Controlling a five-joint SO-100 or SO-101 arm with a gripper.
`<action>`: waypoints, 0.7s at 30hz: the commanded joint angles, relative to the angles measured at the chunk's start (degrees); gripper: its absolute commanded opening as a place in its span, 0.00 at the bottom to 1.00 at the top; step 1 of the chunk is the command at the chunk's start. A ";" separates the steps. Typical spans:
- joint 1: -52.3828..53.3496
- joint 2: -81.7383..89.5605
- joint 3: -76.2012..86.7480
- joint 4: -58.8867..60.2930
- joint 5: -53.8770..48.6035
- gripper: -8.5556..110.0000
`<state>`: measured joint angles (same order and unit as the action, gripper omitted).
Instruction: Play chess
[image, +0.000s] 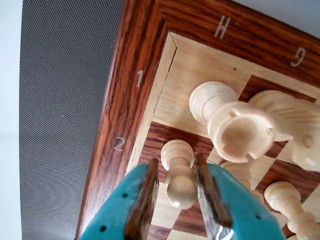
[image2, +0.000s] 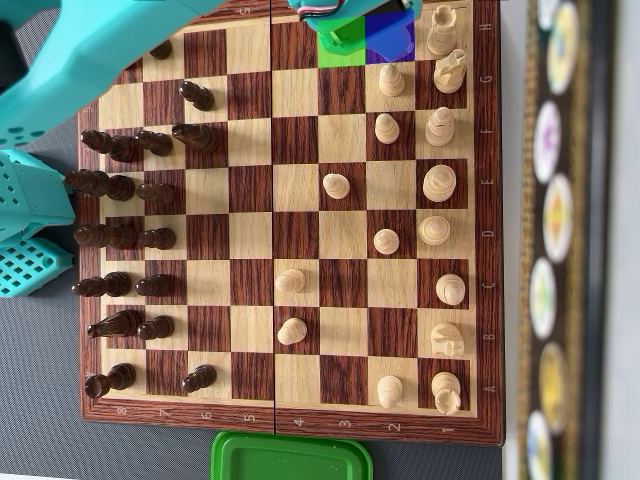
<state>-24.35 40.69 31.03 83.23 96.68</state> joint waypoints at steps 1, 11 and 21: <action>-0.09 1.05 -2.64 -0.18 -0.35 0.17; -0.09 1.05 -2.64 -0.53 -0.35 0.11; -0.09 1.23 -2.64 -0.62 -0.35 0.10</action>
<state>-24.35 40.69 31.03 83.23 96.68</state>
